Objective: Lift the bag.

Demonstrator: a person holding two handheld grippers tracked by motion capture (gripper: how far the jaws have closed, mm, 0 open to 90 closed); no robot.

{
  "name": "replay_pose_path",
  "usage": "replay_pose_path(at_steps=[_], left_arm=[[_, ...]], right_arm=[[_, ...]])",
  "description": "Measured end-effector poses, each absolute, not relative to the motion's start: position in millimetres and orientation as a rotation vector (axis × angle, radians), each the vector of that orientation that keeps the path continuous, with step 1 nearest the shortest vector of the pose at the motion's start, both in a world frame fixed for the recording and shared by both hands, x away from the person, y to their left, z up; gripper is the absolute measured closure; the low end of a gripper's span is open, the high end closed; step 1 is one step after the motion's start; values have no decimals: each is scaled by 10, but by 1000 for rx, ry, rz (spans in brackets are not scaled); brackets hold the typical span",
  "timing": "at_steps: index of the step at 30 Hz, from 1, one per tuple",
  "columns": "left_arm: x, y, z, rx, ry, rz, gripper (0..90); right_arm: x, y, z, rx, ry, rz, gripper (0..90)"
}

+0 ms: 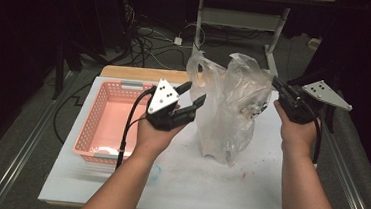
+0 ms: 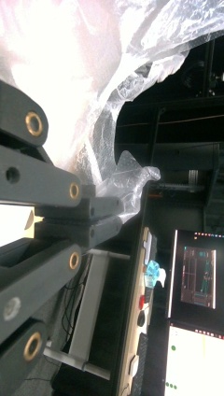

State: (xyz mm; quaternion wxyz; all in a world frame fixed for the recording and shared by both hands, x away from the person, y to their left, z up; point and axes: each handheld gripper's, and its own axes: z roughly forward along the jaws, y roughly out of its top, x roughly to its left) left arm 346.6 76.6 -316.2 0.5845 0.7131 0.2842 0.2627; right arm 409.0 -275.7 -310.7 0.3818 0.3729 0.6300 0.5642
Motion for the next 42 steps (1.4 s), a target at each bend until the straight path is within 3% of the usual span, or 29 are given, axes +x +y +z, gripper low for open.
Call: replay_pose_path(at_steps=[5, 12, 19, 30, 39, 42], left_arm=[[3283, 882, -3473, 1698, 696, 541, 362], [3248, 945, -3855, 1779, 780, 444, 263], [3191, 876, -4025, 1847, 780, 392, 163], [3174, 891, -4159, 1885, 832, 420, 0], [3098, 897, -4267, 1895, 834, 426, 0], [3085, 907, -4314, 1893, 838, 418, 0]], right_arm=[[4004, -2744, -3069, 926, 1619, 1460, 881], [3805, -2794, -2998, 889, 1627, 1537, 618], [3571, -2871, -3056, 857, 1654, 1563, 448], [3385, -2887, -3500, 897, 1789, 1507, 164], [3253, -2876, -3998, 994, 1879, 1437, 6], [3201, -2880, -4138, 1013, 1899, 1427, 0]])
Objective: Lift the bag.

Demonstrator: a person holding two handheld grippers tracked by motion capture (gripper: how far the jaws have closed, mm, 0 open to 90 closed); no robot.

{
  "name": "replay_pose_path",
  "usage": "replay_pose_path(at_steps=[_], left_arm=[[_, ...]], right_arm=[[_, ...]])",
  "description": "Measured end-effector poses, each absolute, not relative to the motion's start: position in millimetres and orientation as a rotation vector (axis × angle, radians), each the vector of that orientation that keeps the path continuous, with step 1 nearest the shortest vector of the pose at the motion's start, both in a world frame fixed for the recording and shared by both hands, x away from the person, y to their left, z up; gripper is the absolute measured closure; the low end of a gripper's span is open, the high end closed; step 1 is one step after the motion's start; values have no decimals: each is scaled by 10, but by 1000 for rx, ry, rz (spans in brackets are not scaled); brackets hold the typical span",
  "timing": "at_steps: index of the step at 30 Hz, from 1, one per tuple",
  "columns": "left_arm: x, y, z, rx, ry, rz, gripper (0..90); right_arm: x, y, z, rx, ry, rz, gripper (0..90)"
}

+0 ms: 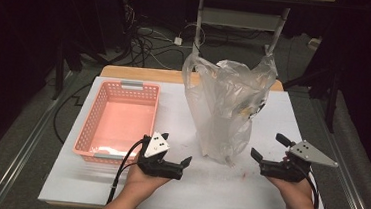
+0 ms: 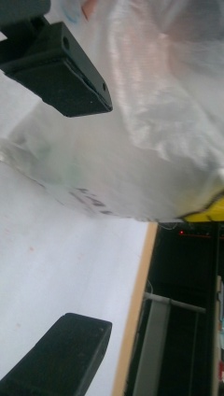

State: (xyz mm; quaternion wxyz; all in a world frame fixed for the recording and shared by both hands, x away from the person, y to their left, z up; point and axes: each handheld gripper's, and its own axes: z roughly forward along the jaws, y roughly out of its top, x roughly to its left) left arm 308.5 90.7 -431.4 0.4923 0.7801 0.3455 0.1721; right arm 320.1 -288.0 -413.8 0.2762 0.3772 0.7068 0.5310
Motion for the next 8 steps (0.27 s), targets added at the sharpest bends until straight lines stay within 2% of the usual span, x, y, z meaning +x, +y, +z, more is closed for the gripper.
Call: replay_pose_path(at_steps=[8], left_arm=[[3049, 901, -4340, 1885, 823, 434, 0]], right_arm=[[3108, -2917, -4301, 1023, 1890, 1416, 0]])
